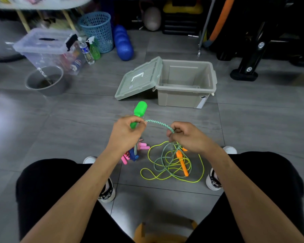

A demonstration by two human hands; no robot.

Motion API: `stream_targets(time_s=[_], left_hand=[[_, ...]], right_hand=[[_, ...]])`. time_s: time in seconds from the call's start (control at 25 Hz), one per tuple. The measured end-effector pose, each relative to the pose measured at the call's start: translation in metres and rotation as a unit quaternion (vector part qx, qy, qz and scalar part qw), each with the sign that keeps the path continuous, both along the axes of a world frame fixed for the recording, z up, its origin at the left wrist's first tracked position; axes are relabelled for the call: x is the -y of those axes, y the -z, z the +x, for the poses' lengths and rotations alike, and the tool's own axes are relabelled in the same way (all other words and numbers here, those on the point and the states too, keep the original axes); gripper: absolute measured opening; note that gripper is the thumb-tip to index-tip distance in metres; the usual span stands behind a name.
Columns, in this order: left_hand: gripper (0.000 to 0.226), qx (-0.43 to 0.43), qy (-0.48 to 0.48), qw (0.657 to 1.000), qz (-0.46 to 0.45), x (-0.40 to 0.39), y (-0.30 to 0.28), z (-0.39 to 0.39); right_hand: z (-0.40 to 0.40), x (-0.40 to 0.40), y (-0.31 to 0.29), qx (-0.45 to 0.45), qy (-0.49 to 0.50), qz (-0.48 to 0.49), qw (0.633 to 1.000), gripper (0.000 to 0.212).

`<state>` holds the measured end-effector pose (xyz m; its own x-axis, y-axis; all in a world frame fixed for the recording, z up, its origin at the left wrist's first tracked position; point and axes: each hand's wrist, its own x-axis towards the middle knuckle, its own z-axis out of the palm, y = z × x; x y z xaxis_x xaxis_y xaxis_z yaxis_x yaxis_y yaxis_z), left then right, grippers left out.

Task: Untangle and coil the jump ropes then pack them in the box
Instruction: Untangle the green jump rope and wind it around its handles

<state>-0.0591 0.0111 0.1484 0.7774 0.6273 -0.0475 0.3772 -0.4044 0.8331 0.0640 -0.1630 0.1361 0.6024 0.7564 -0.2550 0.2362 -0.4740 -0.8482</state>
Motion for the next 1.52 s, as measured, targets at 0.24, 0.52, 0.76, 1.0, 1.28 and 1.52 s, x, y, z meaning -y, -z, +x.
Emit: stream_targets(time_s=[0.24, 0.52, 0.76, 1.0, 1.28, 1.52], left_hand=[[0.010, -0.133, -0.079, 0.988, 0.031, -0.014, 0.016, 0.001], [0.021, -0.044, 0.140, 0.989, -0.001, 0.020, 0.005, 0.012], [0.006, 0.061, 0.065, 0.995, 0.045, 0.020, 0.000, 0.019], [0.013, 0.023, 0.189, 0.981, 0.035, 0.027, 0.007, 0.016], [0.009, 0.134, -0.028, 0.988, 0.076, 0.013, -0.002, 0.017], [0.010, -0.238, 0.032, 0.971, -0.004, -0.001, 0.013, 0.007]], right_hand=[[0.006, 0.011, -0.016, 0.044, 0.036, 0.037, 0.998, 0.011], [-0.004, 0.006, -0.018, 0.099, -0.015, 0.038, 0.994, 0.015], [-0.001, 0.006, -0.012, 0.033, -0.008, 0.036, 0.999, 0.010], [0.000, 0.012, -0.018, 0.045, -0.011, 0.086, 0.995, 0.014], [0.005, 0.018, 0.005, -0.018, -0.011, -0.077, 0.997, 0.026], [0.005, 0.016, -0.011, 0.130, 0.038, 0.024, 0.991, 0.020]])
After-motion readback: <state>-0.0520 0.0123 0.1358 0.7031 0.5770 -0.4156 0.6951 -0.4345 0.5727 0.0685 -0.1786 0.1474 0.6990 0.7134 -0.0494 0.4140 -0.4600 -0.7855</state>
